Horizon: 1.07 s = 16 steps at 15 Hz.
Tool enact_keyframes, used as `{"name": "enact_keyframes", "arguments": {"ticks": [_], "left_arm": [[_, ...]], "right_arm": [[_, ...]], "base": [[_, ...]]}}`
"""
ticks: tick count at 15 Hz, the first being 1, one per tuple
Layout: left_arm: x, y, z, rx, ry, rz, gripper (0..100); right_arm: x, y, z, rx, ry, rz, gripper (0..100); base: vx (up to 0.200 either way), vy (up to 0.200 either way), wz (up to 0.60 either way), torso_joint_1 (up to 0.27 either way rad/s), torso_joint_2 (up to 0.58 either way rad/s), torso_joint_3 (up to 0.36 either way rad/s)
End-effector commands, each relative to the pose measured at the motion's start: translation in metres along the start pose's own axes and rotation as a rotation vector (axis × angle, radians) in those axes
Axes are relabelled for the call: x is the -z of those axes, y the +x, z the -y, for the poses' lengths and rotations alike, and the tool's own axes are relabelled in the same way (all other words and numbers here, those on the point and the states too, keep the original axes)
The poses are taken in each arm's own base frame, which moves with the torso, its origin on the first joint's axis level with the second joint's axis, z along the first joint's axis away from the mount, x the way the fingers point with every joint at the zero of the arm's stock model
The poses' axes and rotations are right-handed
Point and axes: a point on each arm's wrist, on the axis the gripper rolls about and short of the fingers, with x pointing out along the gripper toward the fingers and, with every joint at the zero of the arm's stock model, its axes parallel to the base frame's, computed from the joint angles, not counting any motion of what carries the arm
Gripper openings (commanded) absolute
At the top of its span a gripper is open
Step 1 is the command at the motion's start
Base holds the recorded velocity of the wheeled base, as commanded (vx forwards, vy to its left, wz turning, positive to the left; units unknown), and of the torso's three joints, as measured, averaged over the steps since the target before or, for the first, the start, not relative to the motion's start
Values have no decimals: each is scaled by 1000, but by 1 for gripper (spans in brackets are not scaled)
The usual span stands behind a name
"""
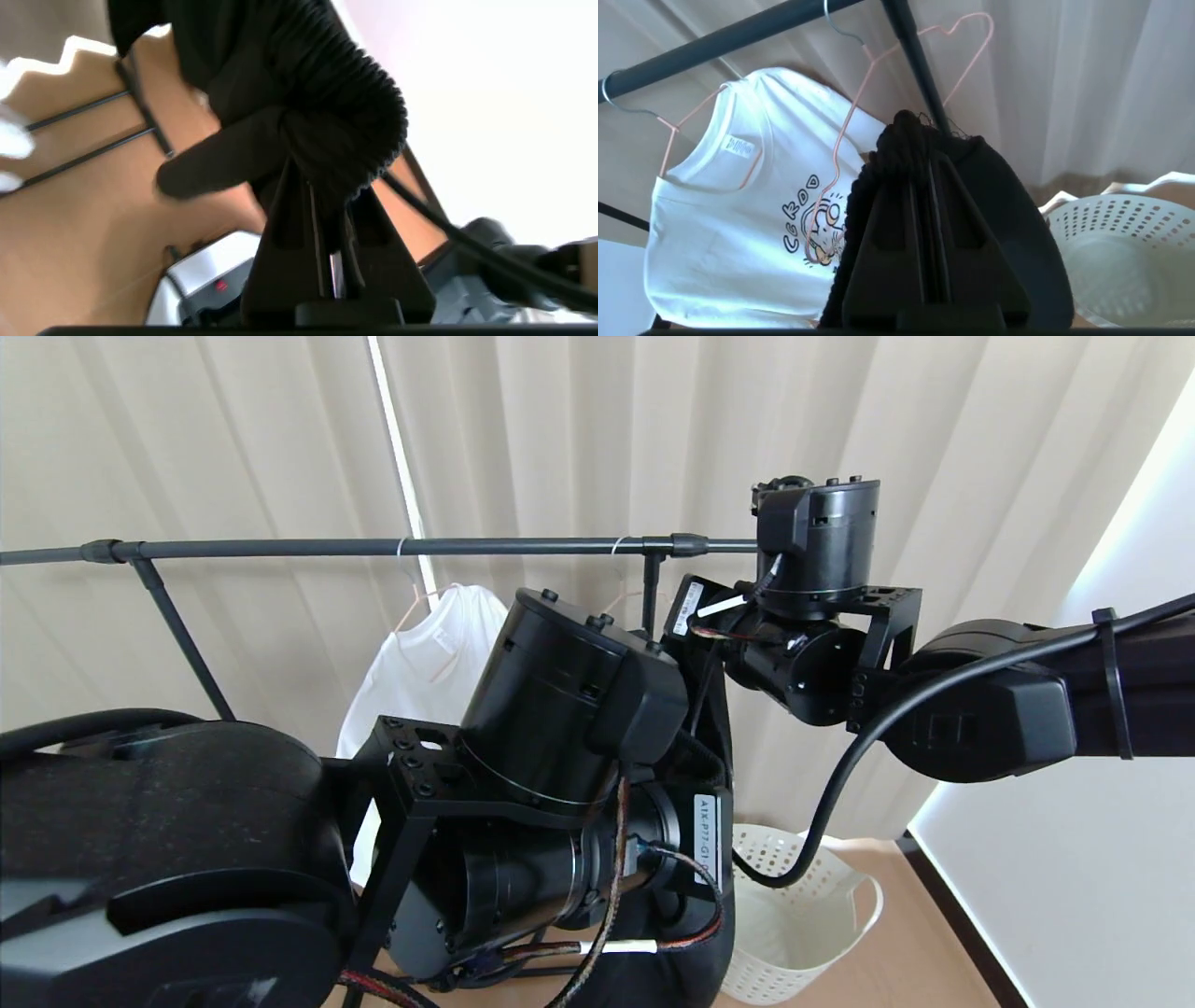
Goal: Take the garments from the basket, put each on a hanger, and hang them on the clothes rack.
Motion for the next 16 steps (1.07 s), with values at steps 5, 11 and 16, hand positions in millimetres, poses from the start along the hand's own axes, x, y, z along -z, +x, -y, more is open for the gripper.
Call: {"name": "enact_keyframes", "arguments": {"ticks": [5,11,16], "left_arm": [[6,-4,-12,-58,10,-4,0],[-32,-24,-67,-222,40,122,0],[-71,-20,-81,-258,18,241,0]], "right_arm": [[-8,2,12,38,-20,8,0],[-27,-30,42,79,-217,9,0],[-10,-56,61,106,-431,-102,0]], "base": [[0,0,0,0,0,0],[0,0,0,0,0,0],[0,0,0,0,0,0]]}}
